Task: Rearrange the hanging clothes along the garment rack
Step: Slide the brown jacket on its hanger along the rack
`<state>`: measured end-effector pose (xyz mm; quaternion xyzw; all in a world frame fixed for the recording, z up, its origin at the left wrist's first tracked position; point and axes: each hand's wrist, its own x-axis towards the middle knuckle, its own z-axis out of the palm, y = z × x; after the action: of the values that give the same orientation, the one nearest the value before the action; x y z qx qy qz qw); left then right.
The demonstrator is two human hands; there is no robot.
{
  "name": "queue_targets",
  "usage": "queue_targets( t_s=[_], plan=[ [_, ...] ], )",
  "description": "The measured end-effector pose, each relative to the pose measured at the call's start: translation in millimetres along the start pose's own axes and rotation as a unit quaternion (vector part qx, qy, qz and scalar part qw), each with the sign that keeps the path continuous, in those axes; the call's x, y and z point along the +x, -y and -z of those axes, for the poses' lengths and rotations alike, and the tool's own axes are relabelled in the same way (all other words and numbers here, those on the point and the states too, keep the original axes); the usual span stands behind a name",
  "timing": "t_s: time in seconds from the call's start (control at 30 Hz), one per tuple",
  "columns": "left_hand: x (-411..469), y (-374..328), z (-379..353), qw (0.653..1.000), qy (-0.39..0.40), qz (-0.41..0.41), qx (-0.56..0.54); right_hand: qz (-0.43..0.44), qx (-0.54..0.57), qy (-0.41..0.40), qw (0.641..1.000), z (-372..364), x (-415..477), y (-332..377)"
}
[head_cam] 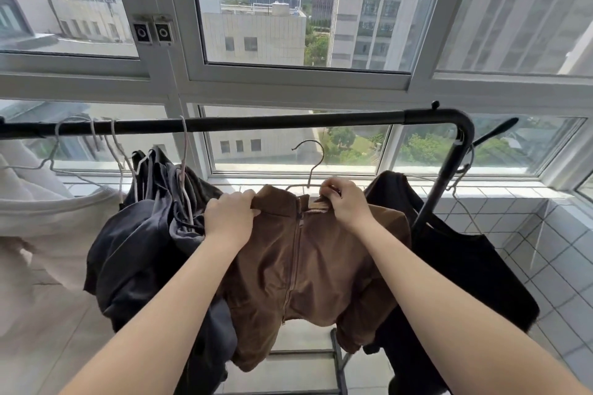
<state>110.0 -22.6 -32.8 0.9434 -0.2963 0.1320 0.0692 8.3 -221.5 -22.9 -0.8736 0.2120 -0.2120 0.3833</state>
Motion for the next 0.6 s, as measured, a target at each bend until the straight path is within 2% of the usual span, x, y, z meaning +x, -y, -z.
queue_targets(
  t_s=[0.27,0.6],
  plan=[
    [-21,-7,-20,0.993,0.061,-0.017,-0.095,-0.052,-0.002,0.010,0.999,-16,-34,-12],
    [-34,-24,-19,0.992,0.017,-0.057,-0.111,-0.088,-0.017,-0.038,0.995,-3,-81,-17]
  ],
)
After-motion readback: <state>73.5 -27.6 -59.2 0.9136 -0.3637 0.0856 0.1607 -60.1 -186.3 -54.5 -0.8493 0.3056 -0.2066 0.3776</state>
